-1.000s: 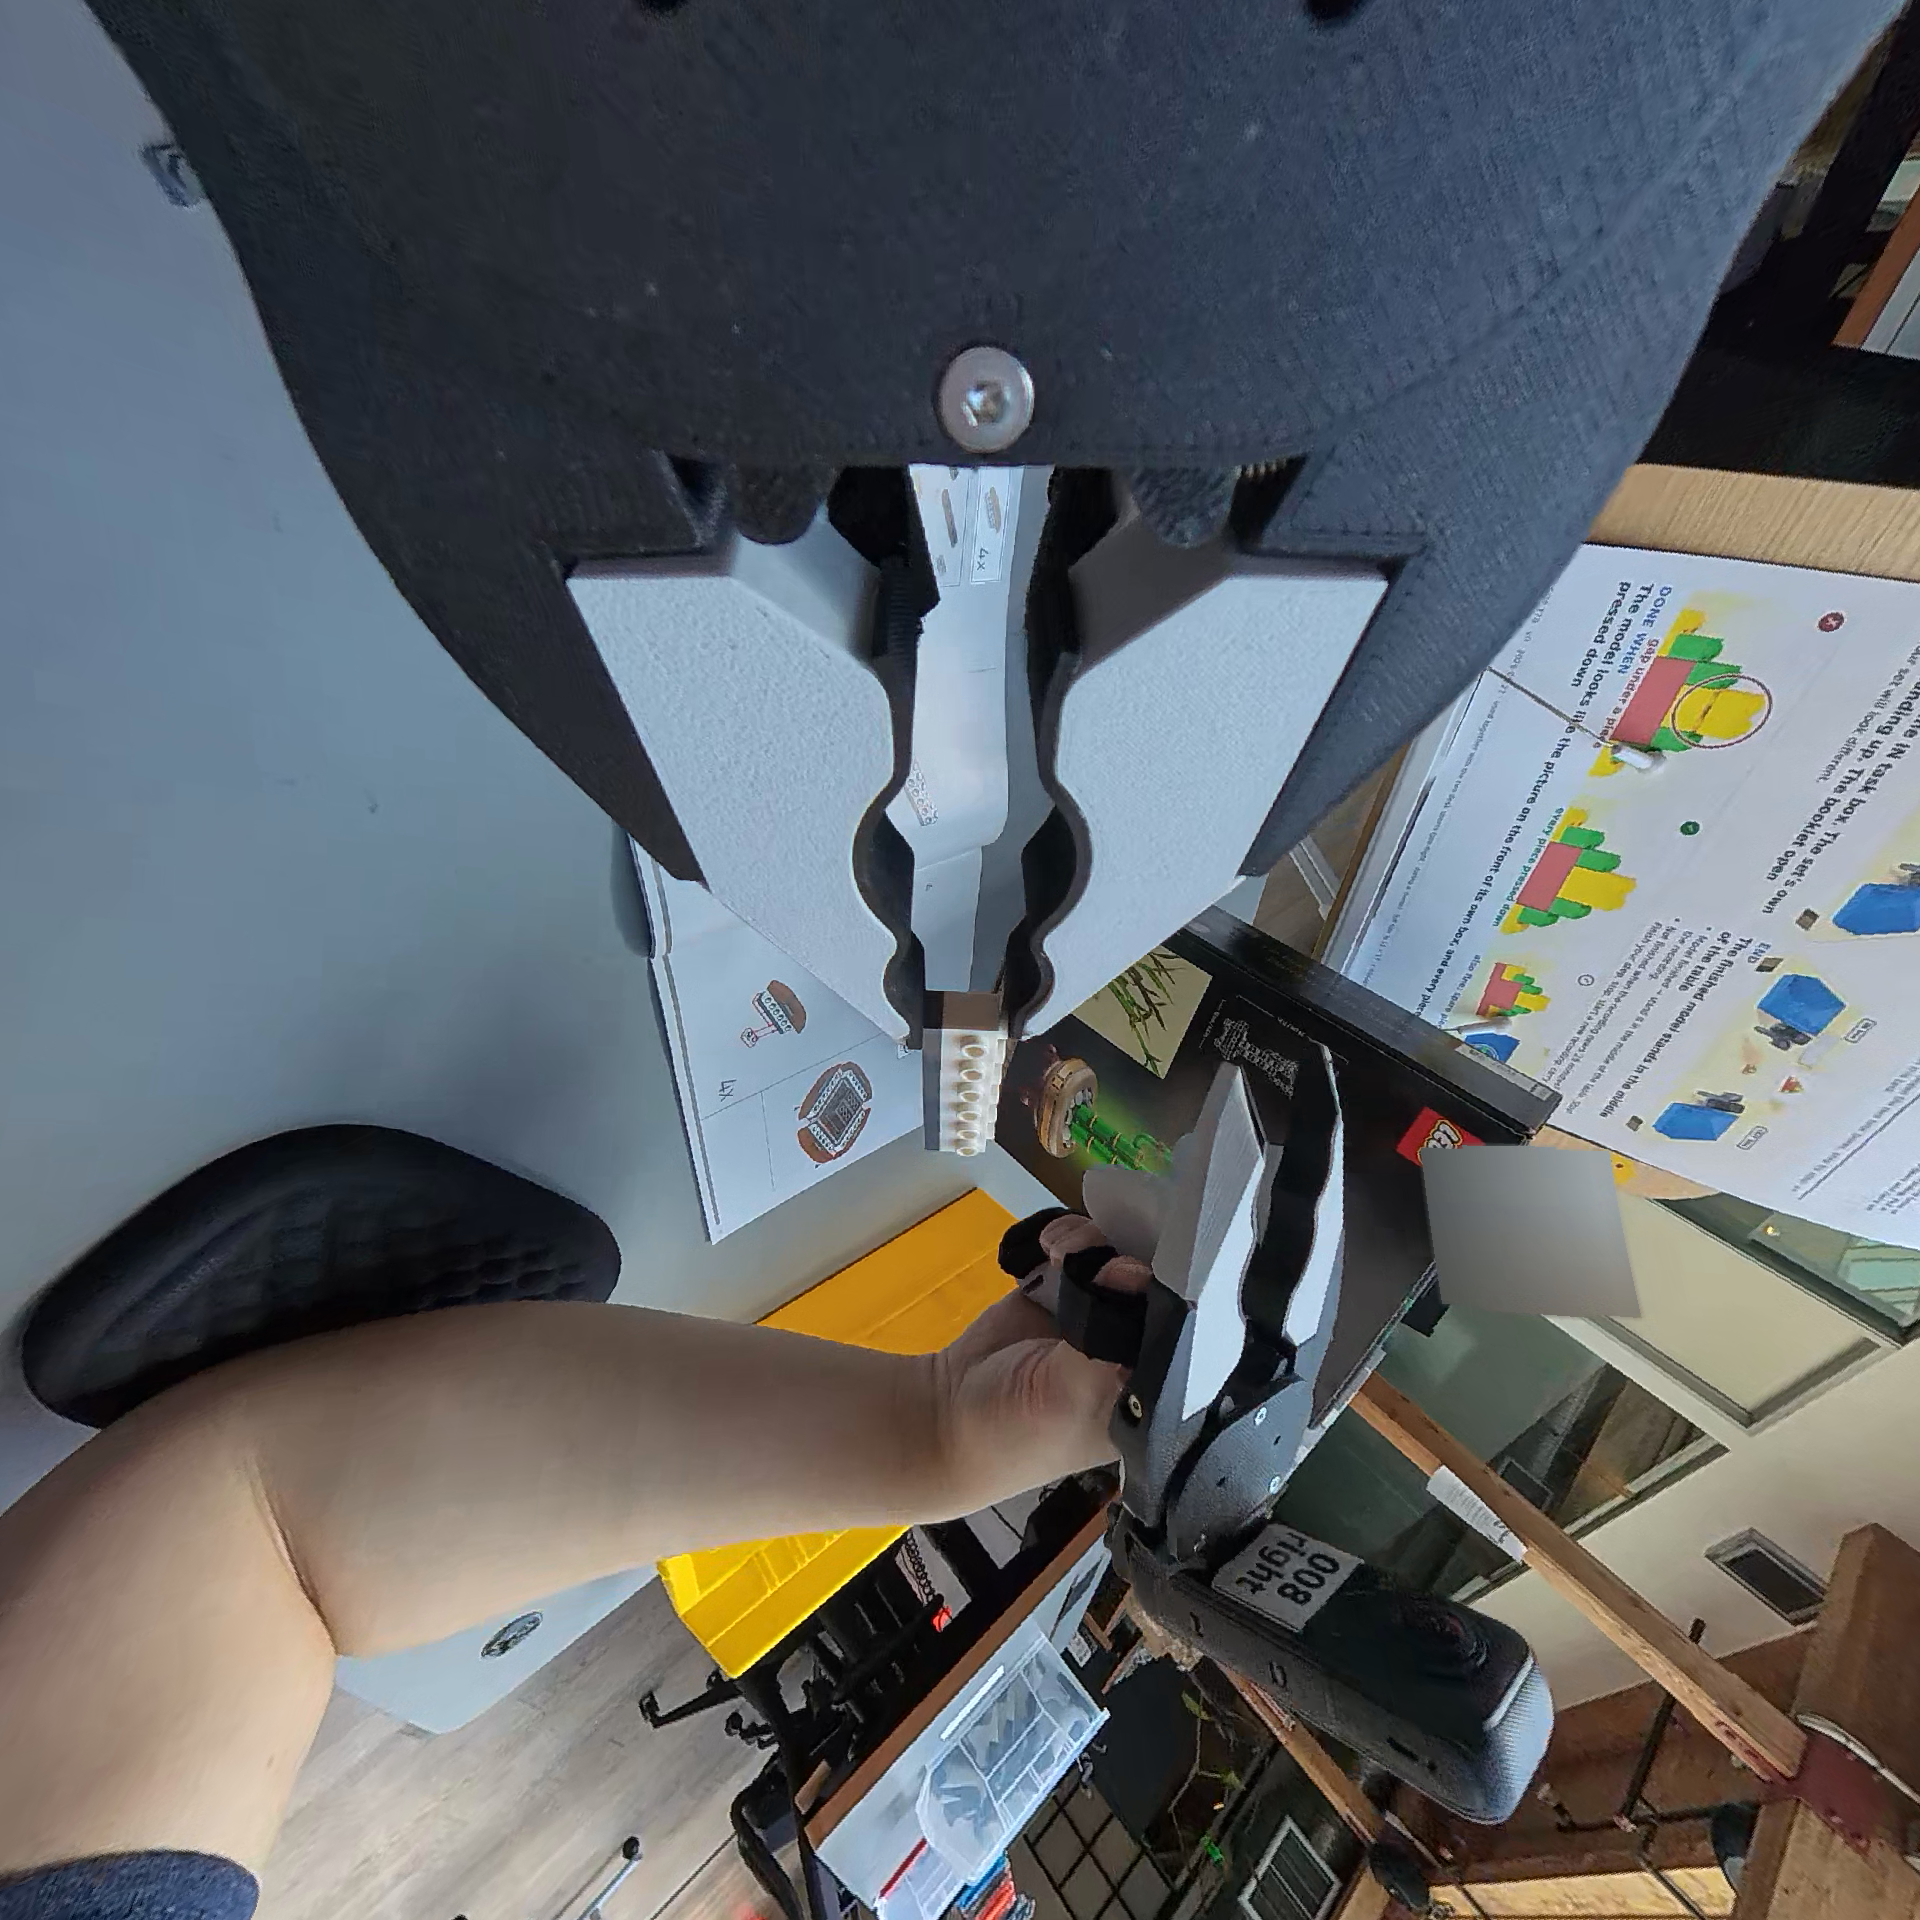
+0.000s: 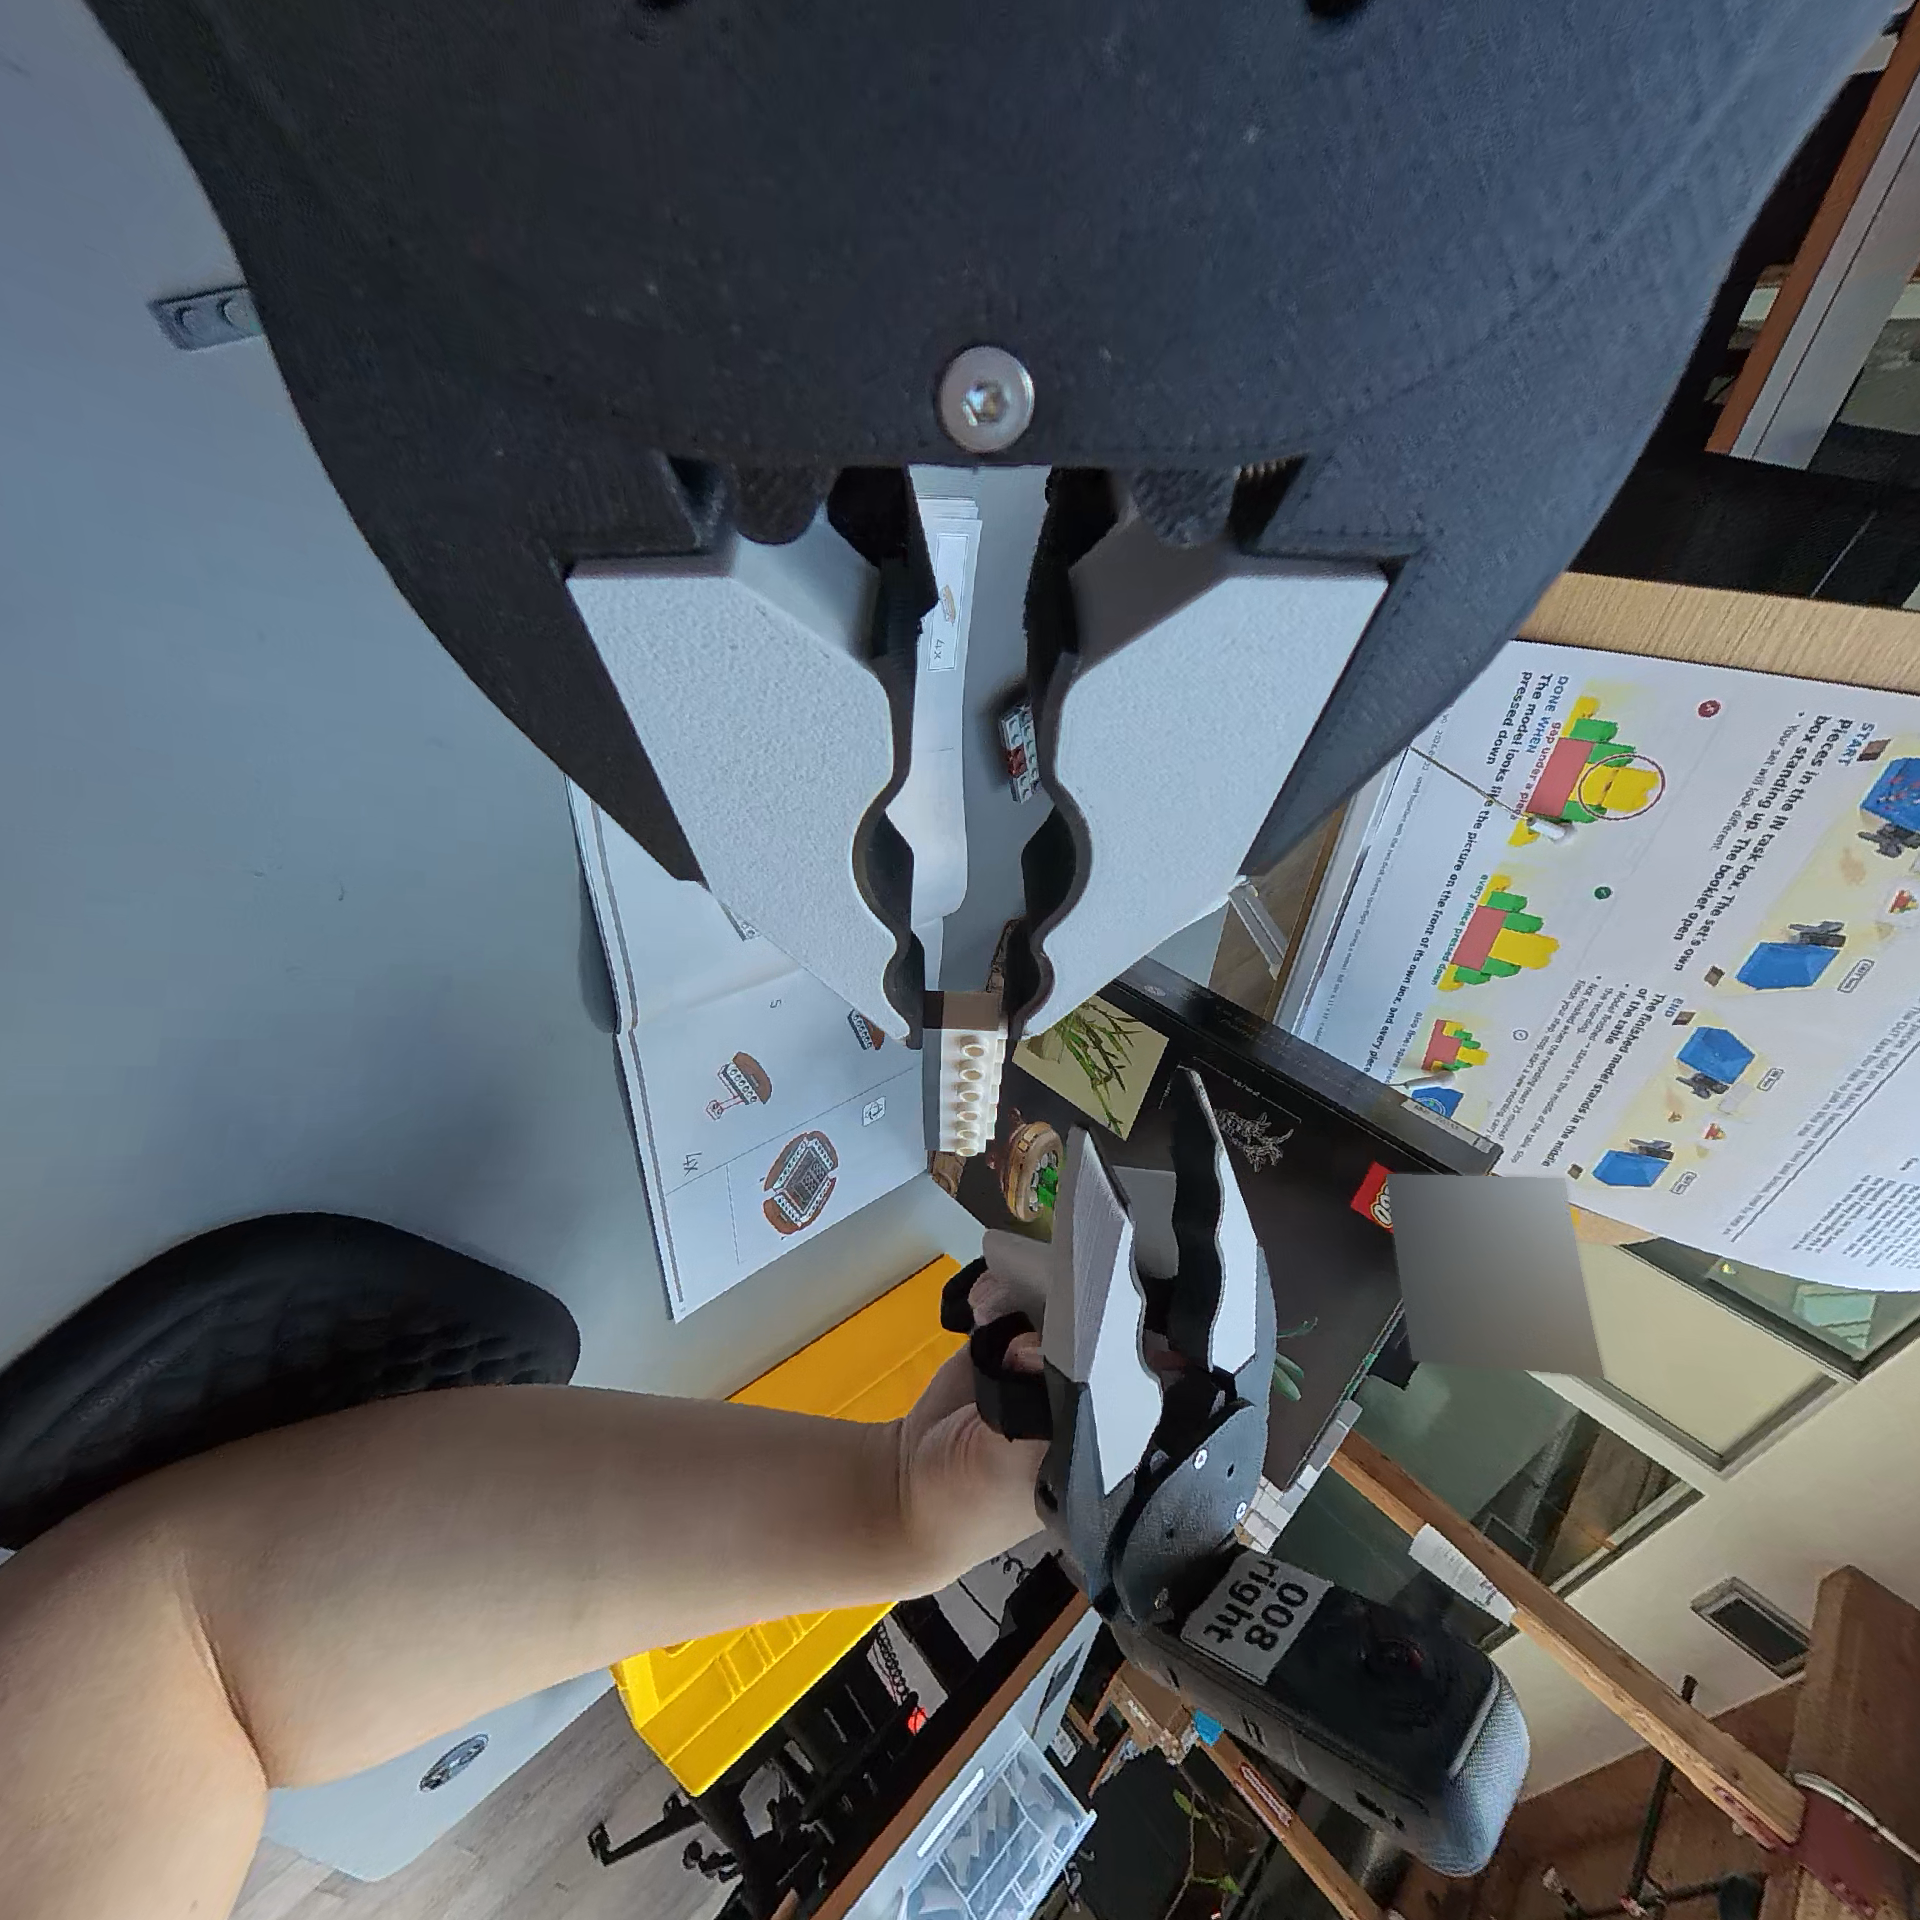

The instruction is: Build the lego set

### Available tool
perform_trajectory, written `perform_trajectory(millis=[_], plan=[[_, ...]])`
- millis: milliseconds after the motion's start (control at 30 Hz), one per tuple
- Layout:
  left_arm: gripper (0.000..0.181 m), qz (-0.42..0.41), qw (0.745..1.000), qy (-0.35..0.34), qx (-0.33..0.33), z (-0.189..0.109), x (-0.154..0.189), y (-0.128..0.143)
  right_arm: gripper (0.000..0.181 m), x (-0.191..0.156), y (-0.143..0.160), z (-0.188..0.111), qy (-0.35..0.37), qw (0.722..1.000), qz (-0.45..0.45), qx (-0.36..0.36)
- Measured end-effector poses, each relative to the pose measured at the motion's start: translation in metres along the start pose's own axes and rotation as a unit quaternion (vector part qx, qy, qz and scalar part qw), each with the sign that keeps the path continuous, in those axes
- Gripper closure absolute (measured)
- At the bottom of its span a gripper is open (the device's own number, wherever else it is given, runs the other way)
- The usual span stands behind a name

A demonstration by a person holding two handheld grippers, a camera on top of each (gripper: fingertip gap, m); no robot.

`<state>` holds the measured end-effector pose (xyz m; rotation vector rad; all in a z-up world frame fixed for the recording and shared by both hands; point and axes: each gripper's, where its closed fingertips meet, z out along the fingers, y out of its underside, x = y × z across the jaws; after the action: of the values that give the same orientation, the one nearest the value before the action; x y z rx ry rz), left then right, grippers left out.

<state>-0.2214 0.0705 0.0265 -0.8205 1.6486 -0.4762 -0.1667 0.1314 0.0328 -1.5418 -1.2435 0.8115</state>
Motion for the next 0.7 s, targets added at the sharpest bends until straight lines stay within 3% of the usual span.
perform_trajectory(millis=[167,300,467,533,567,700], plan=[[0.169,0.023,1.000,-0.021,-0.005,0.003,-0.004,-0.009,0.145,-0.037,-0.013,-0.003,-0.120,0.991,0.056,0.024],[0.169,0.069,0.997,-0.029,-0.027,0.012,0.001,-0.015,0.146,-0.070,-0.013,-0.006,-0.217,0.973,0.082,0.002],[0.169,0.099,0.994,-0.020,-0.042,0.026,0.012,-0.016,0.146,-0.085,0.000,0.003,-0.254,0.962,0.090,-0.046],[0.169,0.106,0.993,-0.015,-0.048,0.029,0.015,-0.015,0.160,-0.088,0.011,0.008,-0.257,0.960,0.076,-0.078],[0.169,0.107,0.993,-0.013,-0.051,0.030,0.016,-0.015,0.170,-0.089,0.014,0.009,-0.258,0.961,0.058,-0.084],[0.169,0.095,0.994,-0.008,-0.049,0.028,0.019,-0.016,0.169,-0.094,0.010,0.011,-0.271,0.960,0.032,-0.070]])
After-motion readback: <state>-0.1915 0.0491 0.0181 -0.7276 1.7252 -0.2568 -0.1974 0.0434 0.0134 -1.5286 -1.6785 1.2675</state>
